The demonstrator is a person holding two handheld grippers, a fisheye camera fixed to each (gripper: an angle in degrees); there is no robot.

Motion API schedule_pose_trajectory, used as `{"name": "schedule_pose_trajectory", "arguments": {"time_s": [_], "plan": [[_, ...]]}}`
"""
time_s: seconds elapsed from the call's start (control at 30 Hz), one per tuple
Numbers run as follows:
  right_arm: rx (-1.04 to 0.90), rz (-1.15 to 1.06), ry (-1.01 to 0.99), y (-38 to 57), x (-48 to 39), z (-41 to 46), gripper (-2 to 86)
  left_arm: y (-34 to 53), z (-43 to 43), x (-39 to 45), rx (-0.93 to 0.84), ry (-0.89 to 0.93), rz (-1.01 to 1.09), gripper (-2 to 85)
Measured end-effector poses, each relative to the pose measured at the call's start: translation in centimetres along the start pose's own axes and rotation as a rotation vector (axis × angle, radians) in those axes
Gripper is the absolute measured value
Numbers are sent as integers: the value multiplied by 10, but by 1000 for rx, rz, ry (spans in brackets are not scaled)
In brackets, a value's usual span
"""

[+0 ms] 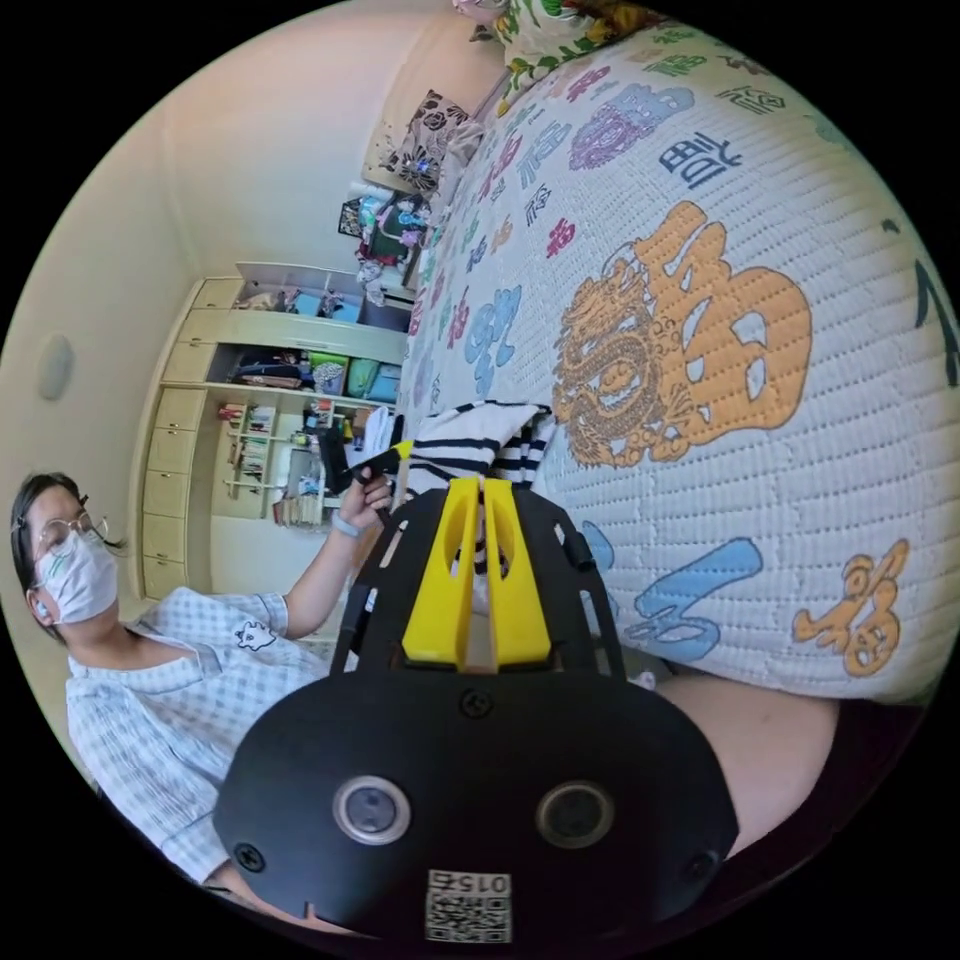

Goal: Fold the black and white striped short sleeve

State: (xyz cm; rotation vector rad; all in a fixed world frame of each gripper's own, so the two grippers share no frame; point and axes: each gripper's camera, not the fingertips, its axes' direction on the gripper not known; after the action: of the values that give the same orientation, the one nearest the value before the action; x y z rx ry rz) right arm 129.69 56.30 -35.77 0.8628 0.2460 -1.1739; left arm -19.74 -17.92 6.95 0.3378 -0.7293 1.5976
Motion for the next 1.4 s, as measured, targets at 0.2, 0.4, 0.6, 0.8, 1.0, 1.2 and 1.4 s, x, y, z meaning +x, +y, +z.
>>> {"name": "schedule_pose_trajectory", "arguments": {"time_s": [0.2,0.4,0.6,0.8,1.0,1.2,1.4], "plan": [[64,-35,200,-31,-5,-23,75,-10,-30,-23,96,-37,-104,90],[-175,-18,293,-81,8,24,67,-38,7,-31,-92,-40,-84,87],[-158,-24,285,-79,17,30,15,-32,-1,-26,-79,-64,-48,15],[-34,33,125,-59,35,-2,-1,-13,-36,-29,33,21,-74,-5],[22,132,101,-57,67,6,23,-2,-39,-48,53,4,-144,21],[-89,10,189,-25,40,17,95,35,-95,-37,86,50,-174,89],[-252,-35,249,-2,35,67,36,83,-90,-23,-84,79,-216,74]]}}
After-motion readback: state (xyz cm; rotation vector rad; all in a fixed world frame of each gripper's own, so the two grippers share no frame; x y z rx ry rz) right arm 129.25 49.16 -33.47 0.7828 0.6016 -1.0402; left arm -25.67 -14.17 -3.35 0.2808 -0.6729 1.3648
